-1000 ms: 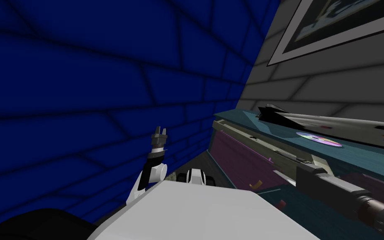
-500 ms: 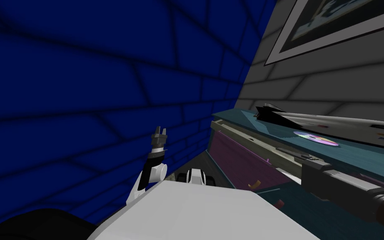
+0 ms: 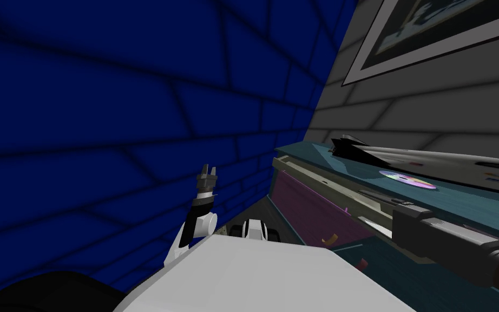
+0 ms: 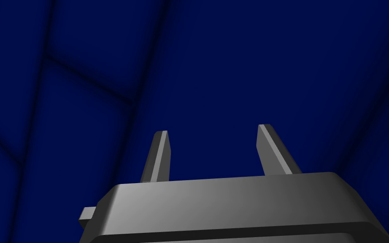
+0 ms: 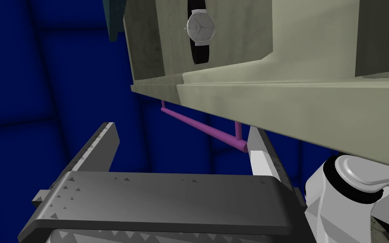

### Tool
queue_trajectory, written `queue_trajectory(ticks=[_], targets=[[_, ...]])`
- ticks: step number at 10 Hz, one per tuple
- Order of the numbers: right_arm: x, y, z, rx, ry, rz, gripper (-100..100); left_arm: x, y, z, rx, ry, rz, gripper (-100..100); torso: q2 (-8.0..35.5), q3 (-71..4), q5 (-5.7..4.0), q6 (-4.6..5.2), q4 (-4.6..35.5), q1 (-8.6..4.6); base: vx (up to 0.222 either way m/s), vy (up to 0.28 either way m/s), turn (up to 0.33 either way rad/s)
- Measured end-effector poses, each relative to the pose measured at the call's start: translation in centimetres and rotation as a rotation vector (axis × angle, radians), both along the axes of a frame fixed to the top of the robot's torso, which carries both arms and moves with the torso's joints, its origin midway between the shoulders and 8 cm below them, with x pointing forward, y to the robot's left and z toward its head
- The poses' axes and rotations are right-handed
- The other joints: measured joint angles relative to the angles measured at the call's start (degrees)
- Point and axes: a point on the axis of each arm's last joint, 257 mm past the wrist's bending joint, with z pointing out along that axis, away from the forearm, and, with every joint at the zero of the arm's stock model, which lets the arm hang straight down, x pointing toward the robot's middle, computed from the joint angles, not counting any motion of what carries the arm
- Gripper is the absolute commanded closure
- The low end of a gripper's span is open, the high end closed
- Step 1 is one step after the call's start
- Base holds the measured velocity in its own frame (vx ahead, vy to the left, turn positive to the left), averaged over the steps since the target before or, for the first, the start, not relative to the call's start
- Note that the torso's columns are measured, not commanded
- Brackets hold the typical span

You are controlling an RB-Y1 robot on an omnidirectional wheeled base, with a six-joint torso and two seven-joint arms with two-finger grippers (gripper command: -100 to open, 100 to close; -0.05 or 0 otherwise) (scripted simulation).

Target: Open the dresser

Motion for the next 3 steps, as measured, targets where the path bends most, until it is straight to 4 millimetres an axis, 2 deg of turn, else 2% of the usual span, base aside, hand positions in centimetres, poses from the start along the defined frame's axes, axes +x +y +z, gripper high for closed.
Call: queue_trajectory(ticks=[3], targets=[[0.0,0.0,0.0,0.0,0.0,0.0,0,0.0,0.0,0.0,0.0,0.0,0.0,0,0.0,0.0,0.0,0.0,0.0,0.0,0.0,0.0,0.0]])
